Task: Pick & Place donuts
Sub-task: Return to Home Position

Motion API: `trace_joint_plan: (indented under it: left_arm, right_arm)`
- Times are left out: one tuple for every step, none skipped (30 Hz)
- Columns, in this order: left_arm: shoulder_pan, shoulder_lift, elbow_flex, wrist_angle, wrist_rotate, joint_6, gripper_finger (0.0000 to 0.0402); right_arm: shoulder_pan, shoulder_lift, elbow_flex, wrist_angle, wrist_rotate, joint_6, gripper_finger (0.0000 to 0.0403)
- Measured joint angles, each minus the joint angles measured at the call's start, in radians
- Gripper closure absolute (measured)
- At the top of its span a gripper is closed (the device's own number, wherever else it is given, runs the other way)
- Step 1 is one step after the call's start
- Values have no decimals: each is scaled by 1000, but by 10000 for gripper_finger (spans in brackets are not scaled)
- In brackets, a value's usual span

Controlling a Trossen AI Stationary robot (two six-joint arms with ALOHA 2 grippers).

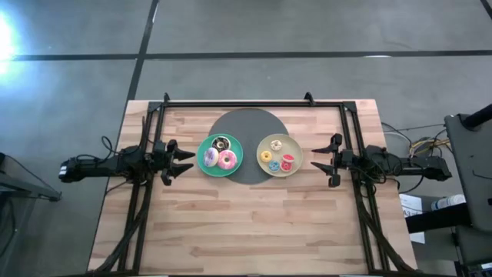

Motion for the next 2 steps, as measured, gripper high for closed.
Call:
trace_joint_plan:
  left_arm:
    - [0,0,0,0,0,0,179]
    - [0,0,0,0,0,0,179]
  right_arm:
    - [0,0,0,0,0,0,202]
    - [0,0,0,0,0,0,202]
